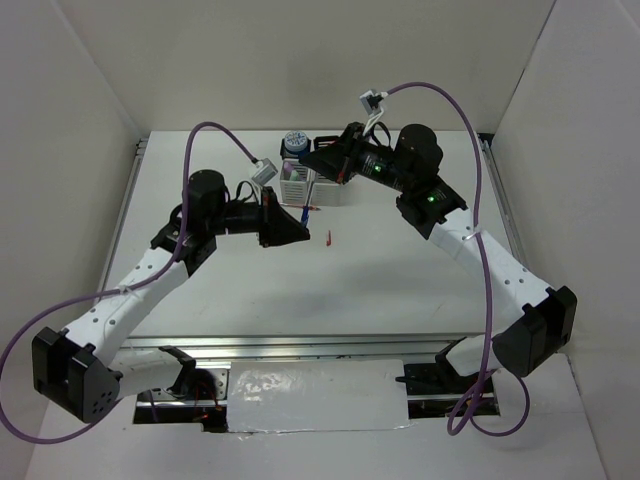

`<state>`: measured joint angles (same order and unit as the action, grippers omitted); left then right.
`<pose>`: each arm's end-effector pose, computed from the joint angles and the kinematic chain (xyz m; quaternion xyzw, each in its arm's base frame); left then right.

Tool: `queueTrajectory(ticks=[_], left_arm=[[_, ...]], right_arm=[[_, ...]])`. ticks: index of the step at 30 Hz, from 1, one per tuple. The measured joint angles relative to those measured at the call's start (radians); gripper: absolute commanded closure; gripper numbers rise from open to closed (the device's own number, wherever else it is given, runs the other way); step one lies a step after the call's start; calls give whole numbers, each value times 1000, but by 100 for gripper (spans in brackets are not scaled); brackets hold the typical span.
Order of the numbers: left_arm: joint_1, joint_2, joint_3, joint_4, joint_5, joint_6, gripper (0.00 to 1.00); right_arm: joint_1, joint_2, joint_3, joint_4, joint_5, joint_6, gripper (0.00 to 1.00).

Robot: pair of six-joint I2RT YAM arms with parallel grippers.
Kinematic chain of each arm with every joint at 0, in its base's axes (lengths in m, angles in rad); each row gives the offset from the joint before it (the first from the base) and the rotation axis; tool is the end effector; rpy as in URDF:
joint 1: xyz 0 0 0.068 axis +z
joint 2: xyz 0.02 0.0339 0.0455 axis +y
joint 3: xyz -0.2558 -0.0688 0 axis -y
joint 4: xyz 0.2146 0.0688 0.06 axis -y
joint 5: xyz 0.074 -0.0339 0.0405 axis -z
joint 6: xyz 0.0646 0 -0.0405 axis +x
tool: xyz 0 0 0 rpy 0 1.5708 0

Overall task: Sort the stationery into containers
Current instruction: Close the pen cap on the pen.

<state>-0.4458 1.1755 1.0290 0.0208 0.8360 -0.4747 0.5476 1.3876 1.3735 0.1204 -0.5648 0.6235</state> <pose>0.2130 -0.1549 0.3629 0.2585 0.6893 -0.5413 0.4062 0.2524 0.1944 0.4356 -0.1827 0.6495 0.5500 0.4923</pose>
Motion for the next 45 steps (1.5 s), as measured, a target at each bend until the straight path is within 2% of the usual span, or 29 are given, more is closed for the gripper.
queueTrajectory(ticks=[34,45], left_arm=[[50,40,56,8,61,0,100],[52,33,57,17,57,0,100]], right_arm=[[14,-5,-19,86,63,3,100],[2,17,27,53,37,3,98]])
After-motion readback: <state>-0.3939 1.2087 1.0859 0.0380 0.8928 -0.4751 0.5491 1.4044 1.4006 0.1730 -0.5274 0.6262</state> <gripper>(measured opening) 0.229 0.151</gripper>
